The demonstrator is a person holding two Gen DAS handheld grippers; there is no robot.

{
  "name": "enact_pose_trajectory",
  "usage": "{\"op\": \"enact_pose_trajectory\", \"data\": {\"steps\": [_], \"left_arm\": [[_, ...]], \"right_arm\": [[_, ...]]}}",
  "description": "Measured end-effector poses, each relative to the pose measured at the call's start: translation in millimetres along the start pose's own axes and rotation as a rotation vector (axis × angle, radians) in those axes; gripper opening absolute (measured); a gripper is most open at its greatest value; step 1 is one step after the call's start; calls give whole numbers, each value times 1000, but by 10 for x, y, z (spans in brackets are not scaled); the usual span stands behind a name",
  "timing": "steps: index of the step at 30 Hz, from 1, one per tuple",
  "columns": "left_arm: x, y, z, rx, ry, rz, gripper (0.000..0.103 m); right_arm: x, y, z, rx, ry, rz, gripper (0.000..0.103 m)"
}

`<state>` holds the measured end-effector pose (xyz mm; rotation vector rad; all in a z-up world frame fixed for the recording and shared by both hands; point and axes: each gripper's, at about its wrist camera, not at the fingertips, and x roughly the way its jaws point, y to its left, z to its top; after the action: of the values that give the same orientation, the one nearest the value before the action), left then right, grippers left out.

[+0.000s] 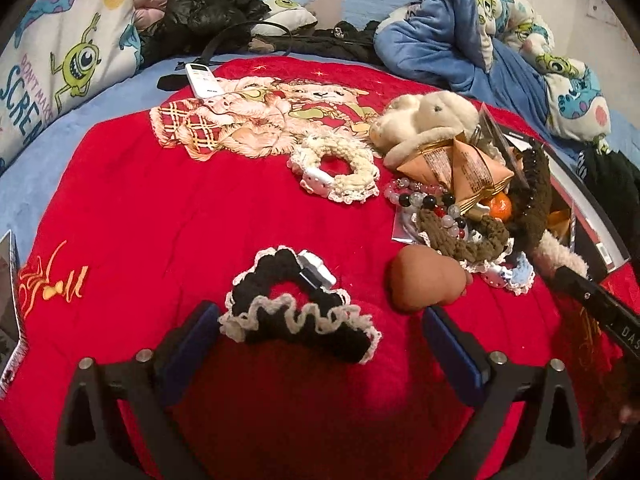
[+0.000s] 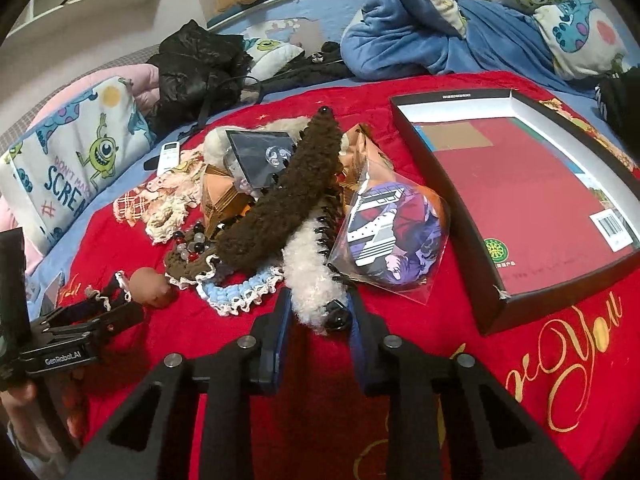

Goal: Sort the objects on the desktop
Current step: 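Close left gripper on black lace scrunchie while right gripper grasps white fuzzy clip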

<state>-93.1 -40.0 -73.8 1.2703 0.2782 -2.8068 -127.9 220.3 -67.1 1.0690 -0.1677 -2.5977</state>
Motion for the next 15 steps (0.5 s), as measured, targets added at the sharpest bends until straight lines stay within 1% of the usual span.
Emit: {"op": "enact_pose_trajectory", "data": {"steps": [3, 4, 5, 6, 8, 10, 11, 12, 14, 15], "left_arm": [[-18, 25, -13, -25, -14, 6, 85], [-27, 32, -19, -32, -17, 20, 78], [-40, 41, -27, -39, -22, 35, 69], [-51, 54, -30, -44, -26, 36, 64], [-77, 95, -40, -58, -30, 44, 48], [-95, 130, -43, -65, -27, 43, 42], [-104, 138, -43, -64, -26, 42, 36], [-117, 144, -48, -64, -28, 45, 33], [-148, 162, -52, -71, -31, 40, 18], [-165, 177, -53, -81, -37, 39, 15]], "right_arm": [[-4, 8, -8, -1, -6, -3, 24], [-7, 6, -11, 3, -8, -1, 24], [-7, 6, -8, 4, -8, 0, 24], [-5, 2, -4, 5, -9, 1, 24], [-13, 2, -4, 6, -9, 9, 23], [-29, 17, -6, 1, -13, 13, 22], [-33, 30, -9, -3, -14, 13, 22], [-36, 45, -13, -9, -15, 10, 22], [-50, 70, -16, -19, -22, 2, 21], [-62, 82, -17, -24, -27, 3, 21]]}}
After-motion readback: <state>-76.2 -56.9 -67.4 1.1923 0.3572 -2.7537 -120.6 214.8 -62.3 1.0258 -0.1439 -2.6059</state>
